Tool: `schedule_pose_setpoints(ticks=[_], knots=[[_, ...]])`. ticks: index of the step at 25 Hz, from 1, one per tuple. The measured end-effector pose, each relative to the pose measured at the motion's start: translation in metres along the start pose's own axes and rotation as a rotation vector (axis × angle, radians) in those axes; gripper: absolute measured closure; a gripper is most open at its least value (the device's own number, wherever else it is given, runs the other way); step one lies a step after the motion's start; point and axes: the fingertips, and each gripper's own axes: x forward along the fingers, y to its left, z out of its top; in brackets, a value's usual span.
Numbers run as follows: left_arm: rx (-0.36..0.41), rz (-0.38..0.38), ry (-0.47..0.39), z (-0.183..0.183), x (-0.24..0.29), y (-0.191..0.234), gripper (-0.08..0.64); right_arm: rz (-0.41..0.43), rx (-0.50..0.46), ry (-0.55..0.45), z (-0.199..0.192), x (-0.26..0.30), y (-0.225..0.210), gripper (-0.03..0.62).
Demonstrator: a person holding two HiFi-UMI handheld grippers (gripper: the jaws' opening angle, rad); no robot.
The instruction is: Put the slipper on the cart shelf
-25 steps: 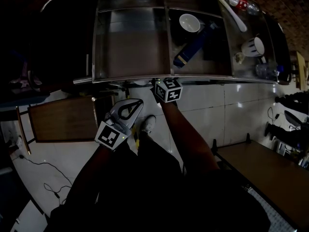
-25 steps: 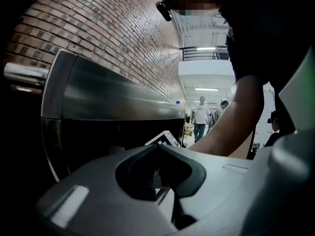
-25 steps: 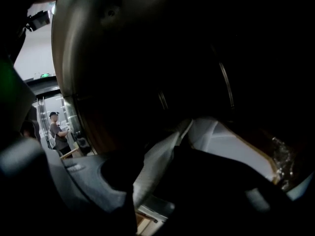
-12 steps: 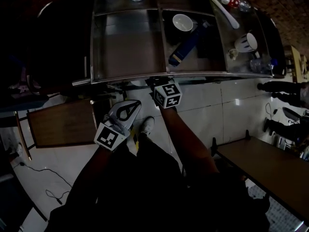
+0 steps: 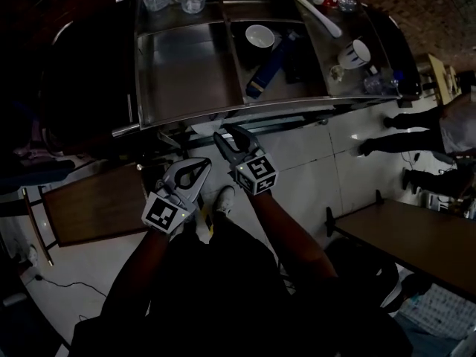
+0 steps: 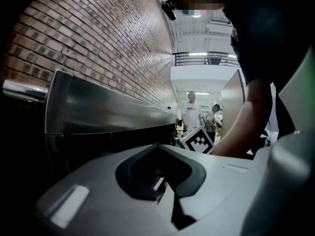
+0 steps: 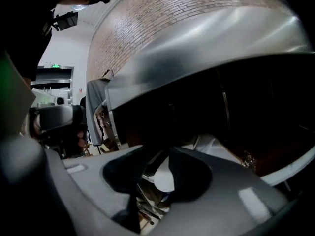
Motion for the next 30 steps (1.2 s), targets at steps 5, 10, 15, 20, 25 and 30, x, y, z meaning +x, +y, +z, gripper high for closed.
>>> schedule_pose_setpoints(ticks=[5,10,15,20,25,30], knots=[[0.011,-0.025,-0.005,0.005,-0.02,-0.006,0.56,0.017,-0.031,-0.062,0.023,-0.031,0.039,0.562],[0.011,-0.041,-0.02,0.013,-0.043,-0.013,0.56,0.053,-0.06,-0.126,0.057,-0.056,0.084,0.592],[0.024,-0.047,-0.056,0.034,-0.069,-0.024,0.56,0.089,-0.107,-0.178,0.086,-0.082,0.13,0.592],[0.049,-0.054,-0.063,0.048,-0.096,-0.03,0.56,0.111,-0.143,-0.181,0.096,-0.102,0.167,0.592],[0.04,-0.05,-0.064,0.05,-0.123,-0.034,0.56,0.135,-0.139,-0.167,0.095,-0.116,0.198,0.592],[0.041,-0.052,-0.061,0.051,-0.15,-0.038,0.56,0.163,-0.136,-0.171,0.097,-0.119,0.231,0.592]])
